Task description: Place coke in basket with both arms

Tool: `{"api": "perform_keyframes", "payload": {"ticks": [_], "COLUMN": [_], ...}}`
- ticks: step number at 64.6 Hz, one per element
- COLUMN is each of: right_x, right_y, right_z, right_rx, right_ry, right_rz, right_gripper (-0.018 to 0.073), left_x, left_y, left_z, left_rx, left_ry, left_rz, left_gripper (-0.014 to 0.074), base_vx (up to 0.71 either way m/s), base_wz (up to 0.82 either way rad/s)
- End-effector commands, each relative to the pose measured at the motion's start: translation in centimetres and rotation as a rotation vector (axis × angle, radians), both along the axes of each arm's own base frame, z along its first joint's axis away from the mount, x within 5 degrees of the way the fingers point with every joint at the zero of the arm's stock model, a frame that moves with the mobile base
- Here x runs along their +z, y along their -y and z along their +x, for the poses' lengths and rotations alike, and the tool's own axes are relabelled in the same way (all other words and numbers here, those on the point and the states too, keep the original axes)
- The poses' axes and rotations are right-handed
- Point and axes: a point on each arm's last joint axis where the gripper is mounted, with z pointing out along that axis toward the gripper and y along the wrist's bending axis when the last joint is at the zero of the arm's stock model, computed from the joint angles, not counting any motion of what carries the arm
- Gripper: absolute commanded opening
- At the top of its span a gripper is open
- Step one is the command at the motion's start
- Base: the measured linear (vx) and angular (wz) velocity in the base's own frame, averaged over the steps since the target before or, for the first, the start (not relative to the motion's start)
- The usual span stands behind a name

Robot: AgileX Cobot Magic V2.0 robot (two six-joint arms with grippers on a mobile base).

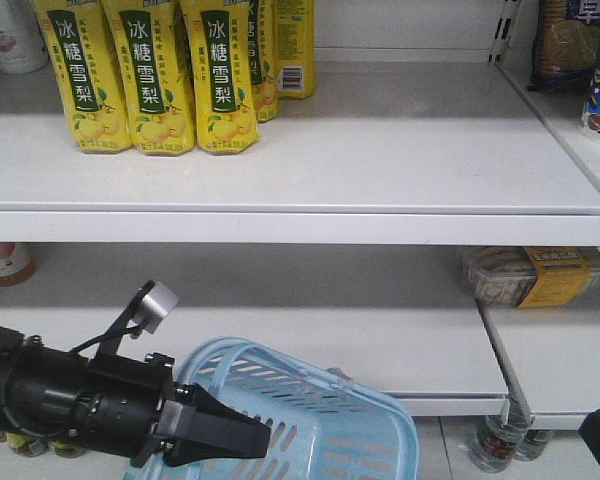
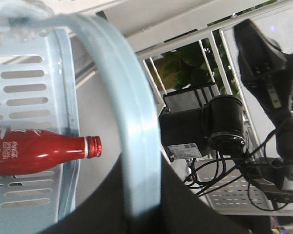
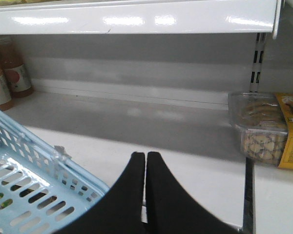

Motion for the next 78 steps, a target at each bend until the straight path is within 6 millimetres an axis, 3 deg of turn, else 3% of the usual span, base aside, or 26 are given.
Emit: {"api": "perform_keyframes", "payload": {"ticks": [1, 24, 44, 78], "right_x": [1.6, 1.6, 1.6, 1.5], "right_y": [0.0, 0.0, 0.0, 0.0], "right_z": [0.1, 0.1, 0.1, 0.1], "right_rx": [-0.007, -0.007, -0.007, -0.006], "right_ry": [0.090, 0.090, 0.088, 0.082], "right_rz": [0.026, 0.026, 0.025, 0.023], "right_gripper": [-0.0009, -0.0009, -0.0009, -0.0009], "left_x": [3.6, 4.6, 3.3, 1.0], "left_y": [-0.1, -3.2, -5.9, -10.0], "left_z": [-1.3, -6.0, -9.5, -11.8], "left_rx": [0.021, 0.202, 0.316, 0.676], "left_ry": [0.106, 0.380, 0.603, 0.719], "left_rz": [-0.119, 0.019, 0.173, 0.341], "left_gripper": [-0.0006, -0.0006, -0.0006, -0.0006], "base_vx": [0.00, 0.00, 0.00, 0.00], "base_wz": [0.00, 0.00, 0.00, 0.00]}}
